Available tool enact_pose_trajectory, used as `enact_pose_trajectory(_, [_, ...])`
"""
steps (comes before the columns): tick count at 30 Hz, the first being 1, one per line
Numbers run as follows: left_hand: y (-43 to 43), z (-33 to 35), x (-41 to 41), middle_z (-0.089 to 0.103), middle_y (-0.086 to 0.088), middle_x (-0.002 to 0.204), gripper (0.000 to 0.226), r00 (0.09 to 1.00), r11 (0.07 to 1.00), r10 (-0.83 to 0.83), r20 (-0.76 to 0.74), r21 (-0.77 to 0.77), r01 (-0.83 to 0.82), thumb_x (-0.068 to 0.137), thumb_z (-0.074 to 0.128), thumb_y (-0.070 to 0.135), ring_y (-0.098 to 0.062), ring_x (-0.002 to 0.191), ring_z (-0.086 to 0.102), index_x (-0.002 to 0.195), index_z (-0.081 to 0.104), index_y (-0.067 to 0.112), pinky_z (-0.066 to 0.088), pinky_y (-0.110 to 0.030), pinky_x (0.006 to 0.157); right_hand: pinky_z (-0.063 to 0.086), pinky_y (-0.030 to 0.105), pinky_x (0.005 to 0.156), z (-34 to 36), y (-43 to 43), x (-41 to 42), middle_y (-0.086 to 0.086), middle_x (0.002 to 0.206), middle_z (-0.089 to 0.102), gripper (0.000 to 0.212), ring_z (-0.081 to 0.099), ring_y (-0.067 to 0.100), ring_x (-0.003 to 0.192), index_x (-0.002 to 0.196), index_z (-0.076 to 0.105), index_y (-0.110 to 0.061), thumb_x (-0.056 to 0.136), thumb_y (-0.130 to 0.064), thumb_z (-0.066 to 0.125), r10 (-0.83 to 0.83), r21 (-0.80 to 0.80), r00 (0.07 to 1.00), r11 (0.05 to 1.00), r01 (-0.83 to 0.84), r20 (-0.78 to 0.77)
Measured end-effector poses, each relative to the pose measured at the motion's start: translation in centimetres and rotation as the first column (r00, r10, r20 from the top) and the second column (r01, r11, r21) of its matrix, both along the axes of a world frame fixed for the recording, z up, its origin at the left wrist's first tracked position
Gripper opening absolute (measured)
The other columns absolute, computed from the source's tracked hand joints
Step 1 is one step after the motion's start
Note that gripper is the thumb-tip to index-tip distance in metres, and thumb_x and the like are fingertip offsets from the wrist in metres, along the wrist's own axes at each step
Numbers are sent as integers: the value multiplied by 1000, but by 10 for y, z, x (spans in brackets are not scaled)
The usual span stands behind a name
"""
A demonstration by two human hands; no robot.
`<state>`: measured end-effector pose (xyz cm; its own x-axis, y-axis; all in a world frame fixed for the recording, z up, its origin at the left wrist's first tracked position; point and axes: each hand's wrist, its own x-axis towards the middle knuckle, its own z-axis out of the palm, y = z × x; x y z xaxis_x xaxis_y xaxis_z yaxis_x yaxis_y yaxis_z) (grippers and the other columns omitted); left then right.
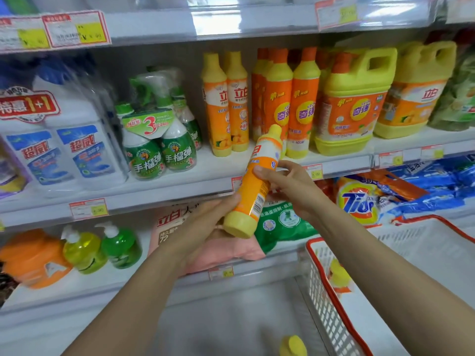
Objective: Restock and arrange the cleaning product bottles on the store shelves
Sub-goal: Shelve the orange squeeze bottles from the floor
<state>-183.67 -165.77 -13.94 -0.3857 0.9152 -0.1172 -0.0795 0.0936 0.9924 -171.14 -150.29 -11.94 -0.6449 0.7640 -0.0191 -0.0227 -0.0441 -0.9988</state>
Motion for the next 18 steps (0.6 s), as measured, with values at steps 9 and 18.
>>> enact_pose_trajectory(9, [0, -4, 8, 75, -10, 97, 49, 986, 1000, -6, 167, 16, 3, 72, 67, 27, -17, 80, 73, 116, 63, 5, 60, -30, 65, 52, 13, 57, 8, -17, 8, 6, 101, 63, 67, 70, 6, 73, 139, 29, -28, 87, -31, 71, 158, 111, 984, 980, -167, 83])
enact_pose_trajectory(18, [-4, -7, -3, 72, -15, 111, 59, 989, 999, -38, 143, -19, 41, 76, 65, 38, -23, 90, 72, 127, 60, 8, 61, -41, 80, 58, 32, 84, -7, -14, 4, 8, 107, 72, 69, 73, 15, 93, 144, 34, -29, 87, -22, 71, 171, 80, 984, 983, -167, -45])
